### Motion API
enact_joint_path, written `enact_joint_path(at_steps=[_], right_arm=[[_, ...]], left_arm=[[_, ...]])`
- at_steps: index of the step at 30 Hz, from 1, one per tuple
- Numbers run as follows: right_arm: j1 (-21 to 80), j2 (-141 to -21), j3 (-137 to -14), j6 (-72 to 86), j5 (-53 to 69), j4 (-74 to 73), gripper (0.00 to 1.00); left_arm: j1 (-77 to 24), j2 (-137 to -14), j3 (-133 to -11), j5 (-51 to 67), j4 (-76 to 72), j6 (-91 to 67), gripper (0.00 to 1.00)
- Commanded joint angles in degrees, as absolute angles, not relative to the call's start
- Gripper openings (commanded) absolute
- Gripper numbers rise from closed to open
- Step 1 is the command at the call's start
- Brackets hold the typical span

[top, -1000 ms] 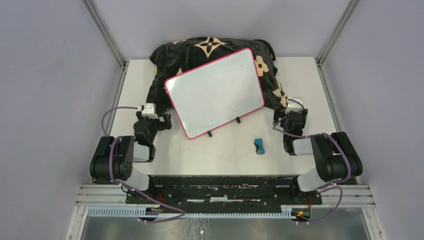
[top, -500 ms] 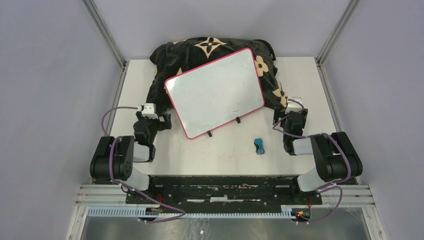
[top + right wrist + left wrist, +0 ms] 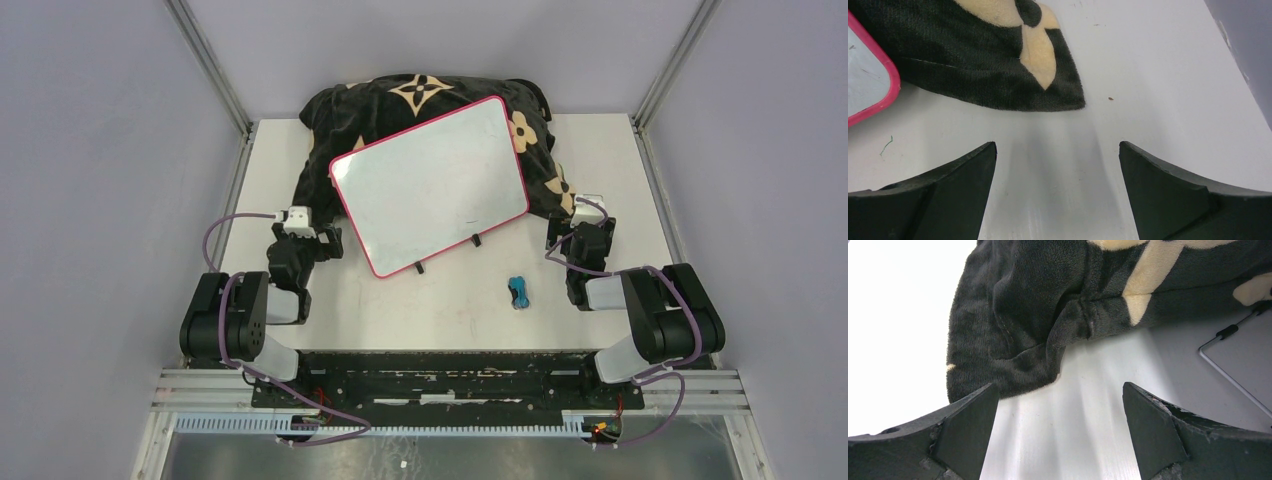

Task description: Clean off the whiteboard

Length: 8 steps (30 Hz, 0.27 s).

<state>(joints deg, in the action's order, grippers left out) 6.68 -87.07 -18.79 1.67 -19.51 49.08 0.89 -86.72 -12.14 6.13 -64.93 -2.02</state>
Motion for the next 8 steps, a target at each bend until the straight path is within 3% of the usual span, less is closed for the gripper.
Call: enact_joint_path(at_steps=[1,8], right_arm=[[6.38,-86.66,-20.38,2.53,-18.74,50.69,1.00],[4.39,-86.62,-20.86,3.09,-15.03,49.85,1.00]], left_arm=[[0.87,-86.71,-12.39,5.54,-69.12,0.52,0.99],[0.88,-86.69,-12.39,5.53,-69.16,0.54,0.99]])
